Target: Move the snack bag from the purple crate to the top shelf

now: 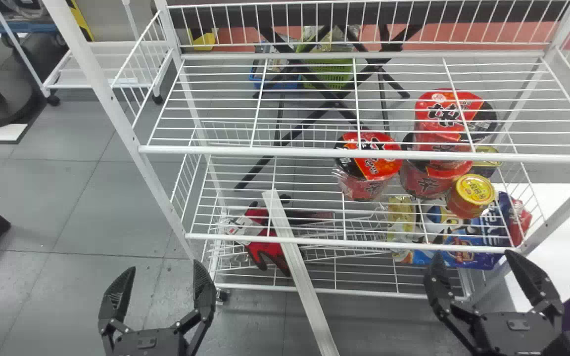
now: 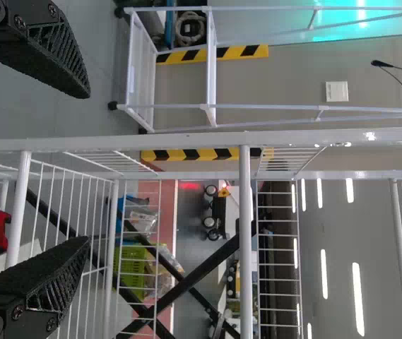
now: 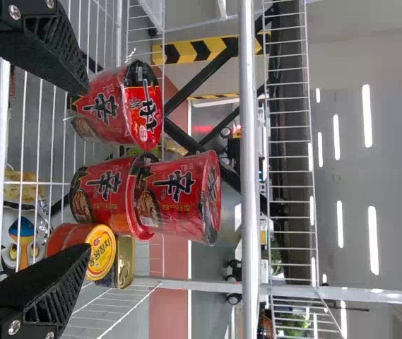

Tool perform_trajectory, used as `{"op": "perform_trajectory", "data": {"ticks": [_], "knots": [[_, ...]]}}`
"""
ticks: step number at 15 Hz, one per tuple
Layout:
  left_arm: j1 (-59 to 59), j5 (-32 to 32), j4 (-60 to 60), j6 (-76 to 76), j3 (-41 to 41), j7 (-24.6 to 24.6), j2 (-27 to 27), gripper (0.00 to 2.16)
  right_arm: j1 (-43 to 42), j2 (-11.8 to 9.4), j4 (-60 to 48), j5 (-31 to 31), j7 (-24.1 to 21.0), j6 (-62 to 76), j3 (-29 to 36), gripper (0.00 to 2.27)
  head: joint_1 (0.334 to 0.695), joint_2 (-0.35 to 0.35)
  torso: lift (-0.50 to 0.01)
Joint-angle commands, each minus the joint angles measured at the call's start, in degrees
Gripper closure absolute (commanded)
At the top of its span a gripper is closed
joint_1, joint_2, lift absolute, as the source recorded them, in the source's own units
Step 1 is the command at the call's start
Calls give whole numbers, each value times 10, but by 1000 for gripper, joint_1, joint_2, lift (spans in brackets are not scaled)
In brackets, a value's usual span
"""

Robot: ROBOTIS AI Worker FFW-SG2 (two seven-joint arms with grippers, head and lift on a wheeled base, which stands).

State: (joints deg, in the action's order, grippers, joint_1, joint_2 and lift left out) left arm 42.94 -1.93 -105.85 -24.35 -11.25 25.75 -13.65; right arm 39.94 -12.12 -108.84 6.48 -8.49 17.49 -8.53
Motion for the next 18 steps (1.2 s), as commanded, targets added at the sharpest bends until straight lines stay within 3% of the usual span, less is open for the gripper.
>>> {"op": "perform_trajectory", "data": {"ticks": [1, 12, 15, 18], "knots": [[0, 1, -1, -1, 0, 0, -1, 90, 0, 0, -1, -2, -3, -1, 0, -2, 695, 65, -447], [0, 1, 3, -5, 0, 2, 1, 90, 1, 1, 2, 2, -21, 24, -7, -2, 695, 64, -452], [0, 1, 4, -5, 0, 2, 1, 90, 13, 0, 7, -2, -21, 93, -11, -2, 695, 62, -452], [-1, 2, 5, -5, 0, 1, 1, 90, 12, 0, -8, 2, -60, 56, -15, 22, 695, 59, -452]]}}
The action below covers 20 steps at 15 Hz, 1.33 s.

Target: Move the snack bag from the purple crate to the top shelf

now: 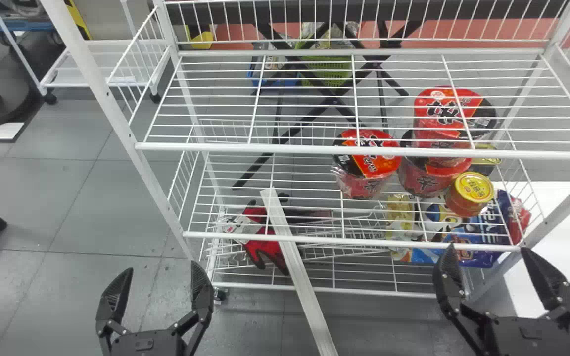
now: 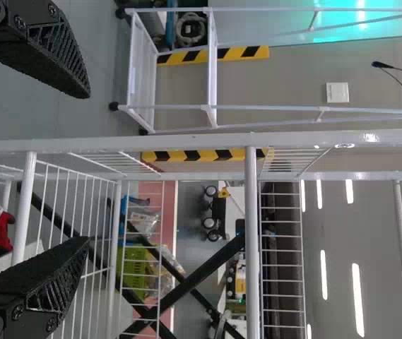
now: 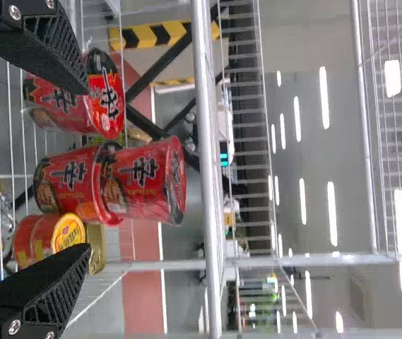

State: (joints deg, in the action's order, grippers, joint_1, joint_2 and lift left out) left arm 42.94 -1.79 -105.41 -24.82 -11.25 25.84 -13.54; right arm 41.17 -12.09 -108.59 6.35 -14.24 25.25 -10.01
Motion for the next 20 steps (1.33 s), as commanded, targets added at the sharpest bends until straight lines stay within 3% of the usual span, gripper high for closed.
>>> {"op": "perform_trajectory", "data": {"ticks": [1, 5, 9, 11, 13, 14, 17, 20], "knots": [[0, 0, -1, 2, 0, 0, -1, 90, 1, 0, -29, 4, -1, -66, 5, 22, 695, 49, -452], [0, 0, -1, 4, 0, 1, -3, 90, 18, -4, -140, 21, 8, -250, 43, 100, 695, 45, -452], [-4, 0, 6, 2, 0, 1, -1, 90, 61, -2, -228, 89, 93, -388, 134, 113, 695, 17, -452], [-5, 0, 13, 0, 0, 2, 1, 90, 78, -3, -254, 107, 108, -395, 161, 113, 695, -3, -452], [-7, 0, 17, -7, 0, 2, 2, 90, 91, 2, -268, 177, 174, -428, 215, 124, 695, -33, -452], [-7, 0, 17, -7, 0, 2, 2, 90, 95, 8, -273, 214, 216, -454, 251, 130, 695, -34, -452], [-8, 0, 22, -12, 0, 2, 2, 90, 99, 24, -290, 245, 252, -542, 318, 144, 695, -71, -452], [-8, 0, 23, -12, 0, 2, 2, 90, 95, 63, -298, 337, 347, -655, 425, 181, 695, -104, -452]]}}
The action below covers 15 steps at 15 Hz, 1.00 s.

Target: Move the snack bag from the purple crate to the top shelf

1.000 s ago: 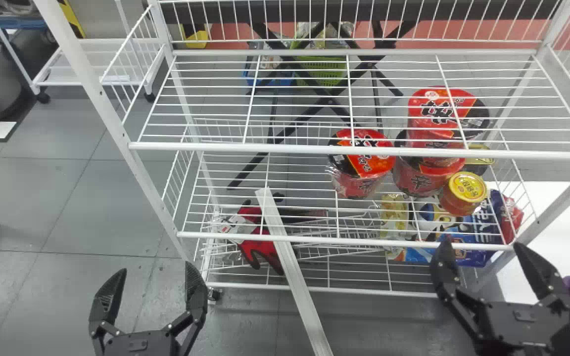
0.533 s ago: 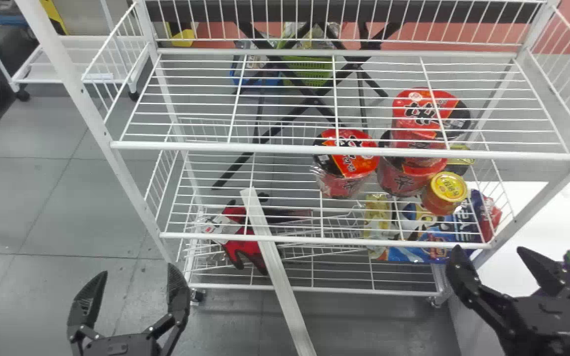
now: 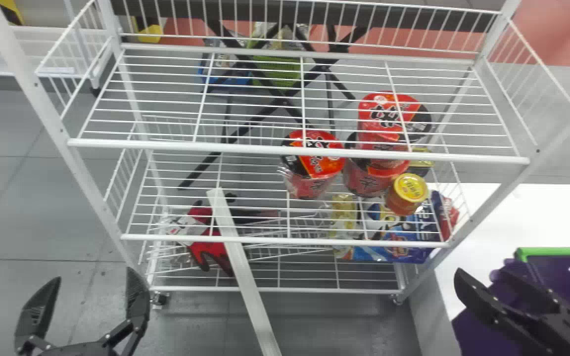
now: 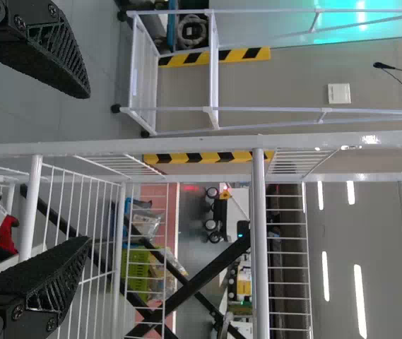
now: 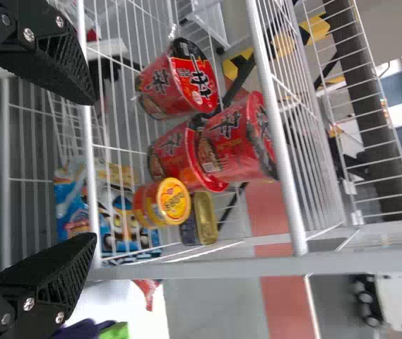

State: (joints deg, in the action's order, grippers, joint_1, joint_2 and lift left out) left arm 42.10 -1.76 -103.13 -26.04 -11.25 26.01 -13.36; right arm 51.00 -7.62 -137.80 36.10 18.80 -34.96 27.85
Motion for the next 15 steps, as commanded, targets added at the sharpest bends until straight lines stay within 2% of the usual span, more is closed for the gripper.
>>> {"op": "perform_trajectory", "data": {"ticks": [1, 2, 3, 4, 5, 7, 8, 10, 12, 14, 15], "knots": [[-1, 0, 0, 0, 0, 0, 0, 90, -5, 28, -9, 71, 40, -89, 80, 184, 695, -126, -452], [0, 0, 0, 0, 0, 0, 0, 90, -18, 45, -12, 89, 64, -146, 114, 184, 695, -135, -452], [0, 0, 0, 0, 0, 0, 0, 90, -47, 74, -13, 94, 97, -225, 161, 188, 695, -144, -452], [0, 1, 0, 0, -1, 0, 0, 90, -105, 77, -12, 93, 145, -341, 237, 188, 695, -152, -452], [0, 1, 1, 0, -1, 0, 0, 90, -124, 77, -9, 94, 159, -378, 280, 188, 695, -160, -452], [-1, 1, 1, 2, -1, -2, -1, 90, -131, 77, 3, 98, 159, -374, 333, 184, 695, -203, -452], [-3, 2, 1, 3, -7, -2, -1, 90, -155, 77, 14, 92, 168, -388, 362, 184, 695, -288, -452], [-6, 4, 1, 7, -15, -2, -3, 90, -214, 77, 37, 75, 189, -467, 423, 188, 695, -350, -452], [-6, 6, 1, 9, -16, -2, -4, 90, -227, 77, 60, 55, 188, -466, 438, 188, 695, -350, -452], [-6, 6, 1, 12, -16, -1, -4, 90, -252, 76, 96, 0, 187, -480, 436, 188, 695, -350, -452], [-6, 6, 2, 12, -16, -1, -4, 90, -257, 65, 113, -11, 185, -483, 431, 188, 695, -350, -452]]}}
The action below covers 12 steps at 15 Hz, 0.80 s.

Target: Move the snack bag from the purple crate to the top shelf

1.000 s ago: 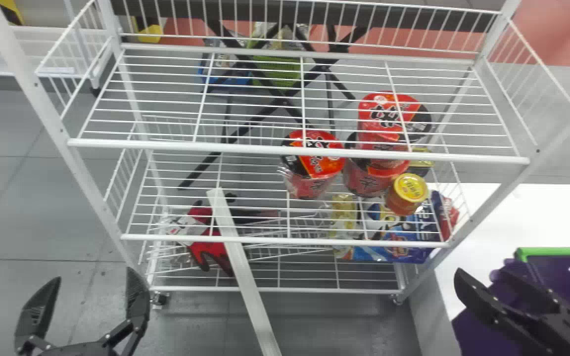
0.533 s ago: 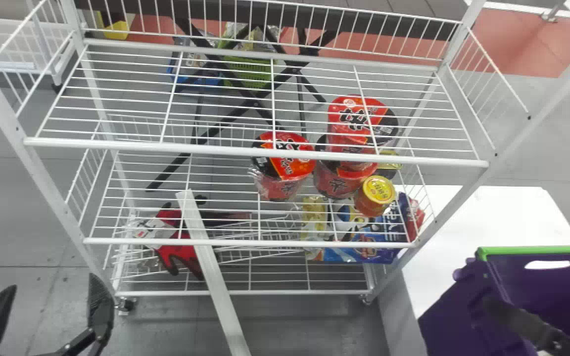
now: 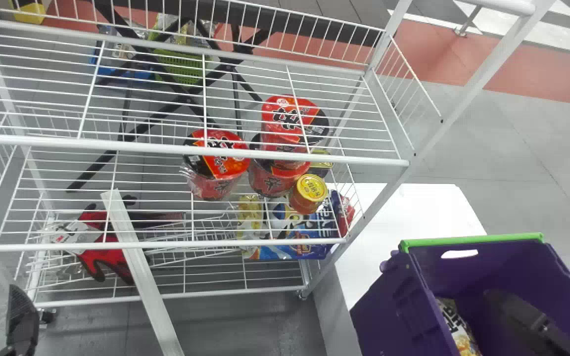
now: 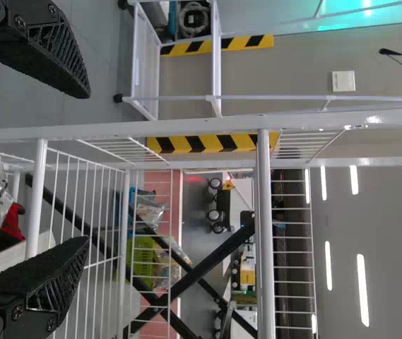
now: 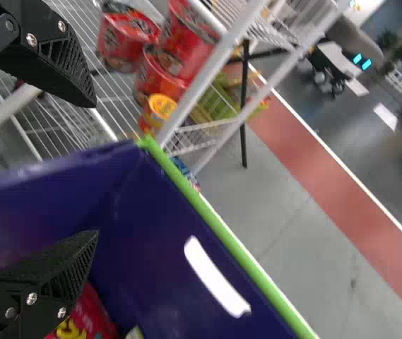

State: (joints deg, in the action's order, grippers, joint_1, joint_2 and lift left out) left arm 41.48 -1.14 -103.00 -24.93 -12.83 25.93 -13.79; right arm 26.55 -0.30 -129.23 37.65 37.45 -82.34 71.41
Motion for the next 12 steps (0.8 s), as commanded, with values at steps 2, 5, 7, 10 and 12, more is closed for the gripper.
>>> {"op": "perform_trajectory", "data": {"ticks": [2, 5, 7, 10, 12], "knots": [[0, 1, 2, 5, -1, 0, 1, 90, -25, -33, 64, -60, -10, -20, -21, 188, 695, -350, -452], [-3, 1, 6, 5, -1, 0, 2, 90, -51, -68, 114, -121, -16, -41, -65, 188, 695, -350, -452], [-6, 1, 9, 8, -1, -1, 2, 90, -72, -90, 151, -133, -33, -60, -81, 188, 695, -350, -452], [-11, 0, 16, 8, 0, -1, 2, 90, -99, -124, 209, -162, -51, -77, -111, 188, 695, -350, -452], [-17, -2, 20, 8, 0, -2, 1, 90, -111, -141, 242, -179, -63, -77, -127, 188, 695, -350, -452]]}}
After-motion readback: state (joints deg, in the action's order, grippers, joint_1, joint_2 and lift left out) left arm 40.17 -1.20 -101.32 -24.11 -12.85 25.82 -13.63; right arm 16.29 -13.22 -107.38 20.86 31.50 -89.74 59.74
